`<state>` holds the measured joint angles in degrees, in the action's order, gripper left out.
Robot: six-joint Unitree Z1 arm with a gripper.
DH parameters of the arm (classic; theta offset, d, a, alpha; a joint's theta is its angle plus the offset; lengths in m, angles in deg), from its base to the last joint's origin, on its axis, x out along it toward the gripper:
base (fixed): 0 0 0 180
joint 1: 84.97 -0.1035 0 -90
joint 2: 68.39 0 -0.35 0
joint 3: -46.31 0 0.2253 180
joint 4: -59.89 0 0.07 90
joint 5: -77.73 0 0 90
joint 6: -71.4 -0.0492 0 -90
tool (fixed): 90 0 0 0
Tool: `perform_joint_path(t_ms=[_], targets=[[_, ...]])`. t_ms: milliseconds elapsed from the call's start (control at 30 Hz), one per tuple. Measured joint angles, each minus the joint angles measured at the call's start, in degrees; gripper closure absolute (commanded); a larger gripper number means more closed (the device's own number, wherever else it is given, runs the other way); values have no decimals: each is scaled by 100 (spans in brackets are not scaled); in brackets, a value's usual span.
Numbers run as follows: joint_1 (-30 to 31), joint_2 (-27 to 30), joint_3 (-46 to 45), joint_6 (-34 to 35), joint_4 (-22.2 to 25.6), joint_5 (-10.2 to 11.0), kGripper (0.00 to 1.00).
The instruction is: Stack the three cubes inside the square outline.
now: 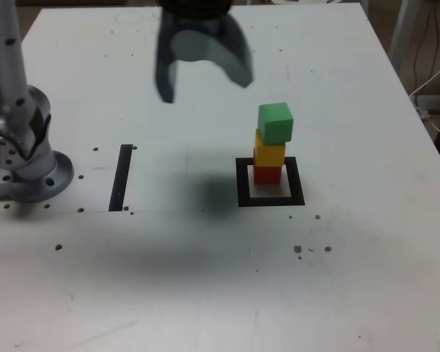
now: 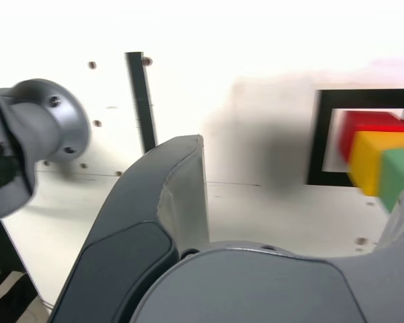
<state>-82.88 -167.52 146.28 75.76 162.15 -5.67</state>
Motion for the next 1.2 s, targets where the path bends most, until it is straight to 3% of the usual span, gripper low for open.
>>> perform_joint_path(t_ms=[367,633,867,1200], targets=[[-1,1083,-1755,330,-243,7,0],[-1,1160,-2728,337,-1038,-57,0],[-1,1156,-3514,343,-1878,-306,0],[-1,1151,-3849,344,-2236,-443,0]])
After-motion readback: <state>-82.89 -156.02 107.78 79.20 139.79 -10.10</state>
